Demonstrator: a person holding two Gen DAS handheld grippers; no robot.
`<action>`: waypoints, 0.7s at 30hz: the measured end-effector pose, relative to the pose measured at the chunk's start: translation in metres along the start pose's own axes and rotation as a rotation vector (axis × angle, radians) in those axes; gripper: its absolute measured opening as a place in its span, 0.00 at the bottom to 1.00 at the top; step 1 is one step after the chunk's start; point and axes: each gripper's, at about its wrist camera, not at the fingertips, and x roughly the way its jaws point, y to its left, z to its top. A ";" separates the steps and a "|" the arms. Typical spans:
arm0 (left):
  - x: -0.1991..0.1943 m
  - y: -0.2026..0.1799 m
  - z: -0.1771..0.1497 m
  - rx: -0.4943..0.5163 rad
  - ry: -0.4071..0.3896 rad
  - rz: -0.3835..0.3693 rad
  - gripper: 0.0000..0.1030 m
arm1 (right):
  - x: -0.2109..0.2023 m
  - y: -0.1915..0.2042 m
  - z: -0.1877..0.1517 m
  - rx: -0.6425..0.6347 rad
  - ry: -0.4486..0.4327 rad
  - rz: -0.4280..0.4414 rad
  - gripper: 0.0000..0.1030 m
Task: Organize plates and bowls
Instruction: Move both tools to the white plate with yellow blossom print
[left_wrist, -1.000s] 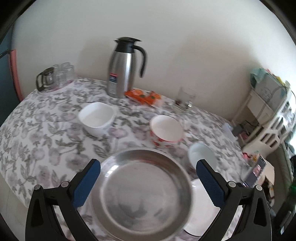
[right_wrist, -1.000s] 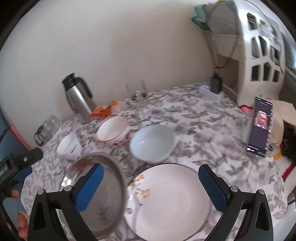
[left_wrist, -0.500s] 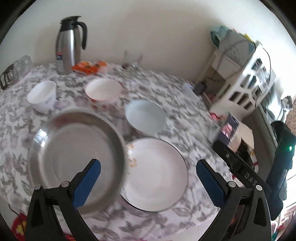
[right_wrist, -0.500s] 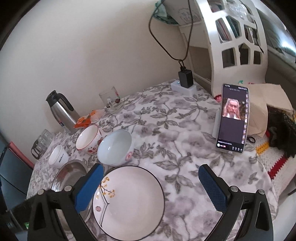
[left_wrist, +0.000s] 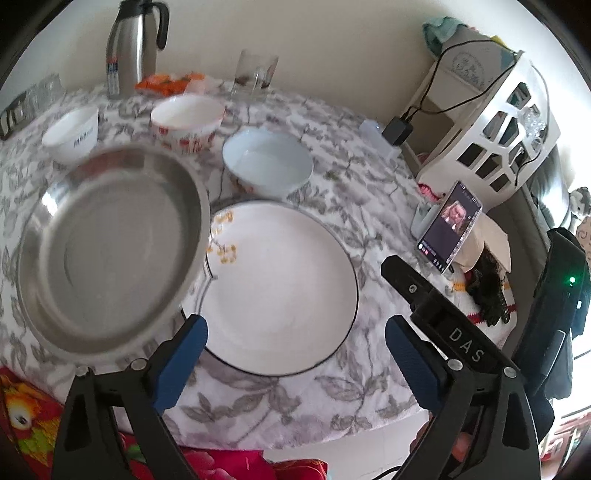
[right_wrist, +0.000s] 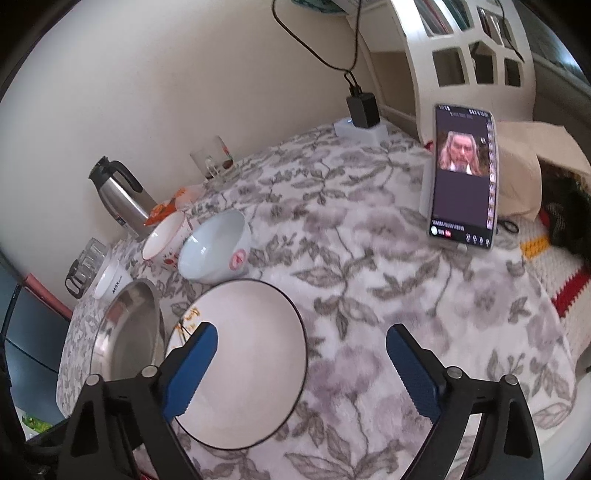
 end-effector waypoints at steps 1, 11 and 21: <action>0.004 0.001 -0.003 -0.012 0.011 0.002 0.94 | 0.001 -0.003 -0.002 0.007 0.006 0.002 0.90; 0.028 0.015 -0.021 -0.112 0.079 0.029 0.92 | 0.016 -0.018 -0.015 0.034 0.052 0.026 0.82; 0.048 0.043 -0.030 -0.289 0.151 0.024 0.78 | 0.041 -0.011 -0.023 0.025 0.108 0.062 0.73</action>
